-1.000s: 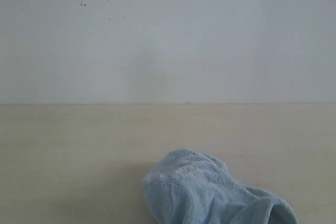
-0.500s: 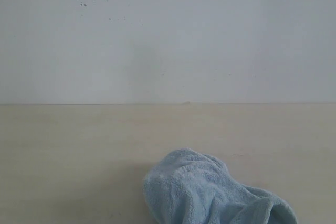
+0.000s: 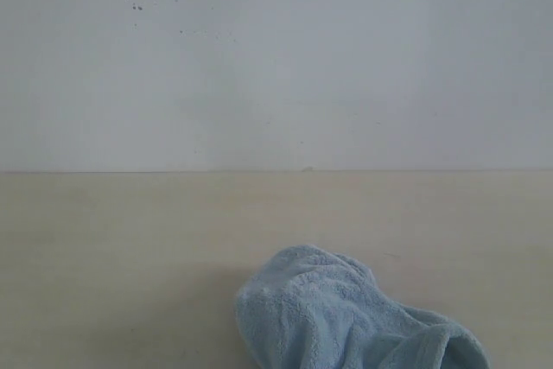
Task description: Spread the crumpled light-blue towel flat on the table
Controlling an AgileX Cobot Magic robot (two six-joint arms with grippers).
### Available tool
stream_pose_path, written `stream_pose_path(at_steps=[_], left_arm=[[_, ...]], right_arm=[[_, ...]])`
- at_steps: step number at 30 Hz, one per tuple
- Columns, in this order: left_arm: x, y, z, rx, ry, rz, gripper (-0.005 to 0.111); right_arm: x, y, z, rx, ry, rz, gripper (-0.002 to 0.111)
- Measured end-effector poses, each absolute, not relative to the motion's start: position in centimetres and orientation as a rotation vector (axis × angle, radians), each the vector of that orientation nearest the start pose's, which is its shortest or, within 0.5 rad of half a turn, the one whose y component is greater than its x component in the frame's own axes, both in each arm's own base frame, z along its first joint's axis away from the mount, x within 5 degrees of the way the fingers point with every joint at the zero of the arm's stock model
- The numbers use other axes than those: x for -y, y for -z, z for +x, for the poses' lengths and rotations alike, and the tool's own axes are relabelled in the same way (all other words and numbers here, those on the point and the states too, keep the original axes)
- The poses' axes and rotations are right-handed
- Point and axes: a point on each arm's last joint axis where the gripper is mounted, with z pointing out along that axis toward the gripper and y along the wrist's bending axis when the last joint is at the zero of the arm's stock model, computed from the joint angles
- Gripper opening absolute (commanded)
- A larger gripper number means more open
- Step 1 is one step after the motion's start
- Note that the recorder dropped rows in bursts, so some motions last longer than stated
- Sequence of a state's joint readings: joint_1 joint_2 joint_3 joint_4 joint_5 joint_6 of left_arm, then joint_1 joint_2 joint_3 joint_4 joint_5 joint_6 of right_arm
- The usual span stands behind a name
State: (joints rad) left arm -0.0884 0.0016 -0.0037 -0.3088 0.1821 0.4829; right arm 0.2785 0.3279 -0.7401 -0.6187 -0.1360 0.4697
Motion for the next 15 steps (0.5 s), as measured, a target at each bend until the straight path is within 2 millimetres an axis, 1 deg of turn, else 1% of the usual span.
stream_pose_path(at_steps=[1, 2, 3, 4, 5, 6, 7, 8, 10, 12, 14, 15], left_arm=[[1.1, -19.9, 5.5, -1.635, 0.019, 0.227, 0.004], [1.2, -20.0, 5.5, -1.636, 0.122, 0.139, 0.004], [1.3, -20.1, 5.5, -1.633, 0.192, 0.077, 0.004], [1.4, -20.2, 5.5, -1.622, 0.340, -0.056, 0.004], [1.4, -20.4, 5.5, -1.609, 0.426, -0.135, 0.004], [1.5, -20.6, 5.5, -1.574, 0.575, -0.275, 0.004], [1.4, -20.8, 5.5, -1.557, 0.632, -0.331, 0.004], [1.4, -20.9, 5.5, -1.531, 0.691, -0.397, 0.004], [1.3, -21.0, 5.5, -1.512, 0.713, -0.432, 0.004], [1.2, -21.1, 5.5, -1.504, 0.718, -0.445, 0.004], [1.1, -21.1, 5.5, -1.495, 0.718, -0.454, 0.004], [1.1, -21.1, 5.5, -1.491, 0.718, -0.459, 0.004]], right_arm=[[-1.6, -43.5, 4.7, -1.046, -0.069, -0.294, 0.000], [-1.8, -41.2, 9.5, -1.335, 0.081, -0.316, 0.000], [-1.9, -40.2, 11.2, -1.444, 0.120, -0.314, 0.000], [-2.4, -37.9, 14.7, -1.646, 0.138, -0.291, 0.000], [-2.6, -36.9, 15.9, -1.718, 0.121, -0.267, 0.000], [-3.3, -34.1, 18.8, -1.915, 0.077, -0.189, 0.000], [-3.5, -32.9, 19.6, -2.000, 0.059, -0.145, 0.000], [-3.7, -29.8, 20.9, -2.233, 0.082, -0.097, 0.000], [-4.1, -27.0, 21.2, -2.462, 0.119, -0.168, 0.000], [-4.8, -24.5, 20.9, -2.699, 0.078, -0.287, 0.000], [-6.2, -22.5, 20.5, -2.868, -0.094, -0.417, 0.000], [-6.9, -21.9, 20.4, -2.909, -0.202, -0.473, 0.000]])
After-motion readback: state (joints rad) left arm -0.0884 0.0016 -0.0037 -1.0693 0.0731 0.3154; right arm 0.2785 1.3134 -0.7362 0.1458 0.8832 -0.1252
